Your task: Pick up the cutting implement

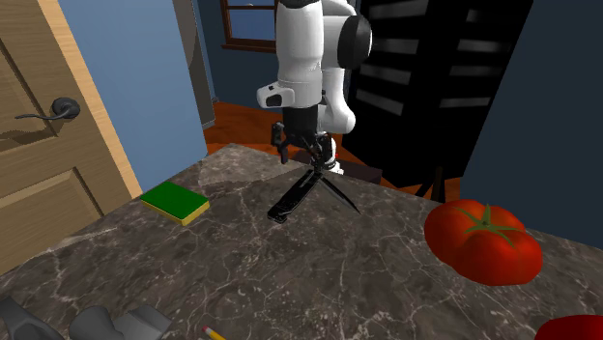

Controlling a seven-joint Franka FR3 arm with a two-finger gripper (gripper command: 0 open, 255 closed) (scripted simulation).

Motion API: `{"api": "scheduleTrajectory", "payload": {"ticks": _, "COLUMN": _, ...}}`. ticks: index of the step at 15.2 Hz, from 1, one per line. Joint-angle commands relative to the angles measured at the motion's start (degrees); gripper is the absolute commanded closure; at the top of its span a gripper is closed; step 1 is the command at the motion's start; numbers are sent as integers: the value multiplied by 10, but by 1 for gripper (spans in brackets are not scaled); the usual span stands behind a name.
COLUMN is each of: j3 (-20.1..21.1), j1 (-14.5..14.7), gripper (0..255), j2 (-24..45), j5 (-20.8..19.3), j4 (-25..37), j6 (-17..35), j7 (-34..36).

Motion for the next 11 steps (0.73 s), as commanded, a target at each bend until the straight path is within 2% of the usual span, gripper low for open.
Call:
{"api": "scheduleTrajectory", "payload": {"ticks": 1, "j3": 9, "j1": 3, "gripper": 0, "j2": 48, "j5": -13, "j4": 53, "j6": -2, "j7": 13}}
{"api": "scheduleTrajectory", "payload": {"ticks": 3, "j3": 13, "j1": 6, "gripper": 0, "j2": 78, "j5": -23, "j4": 87, "j6": -5, "j7": 22}}
{"api": "scheduleTrajectory", "payload": {"ticks": 11, "j3": 13, "j1": 7, "gripper": 0, "j2": 78, "j5": -23, "j4": 29, "j6": 53, "j7": 22}}
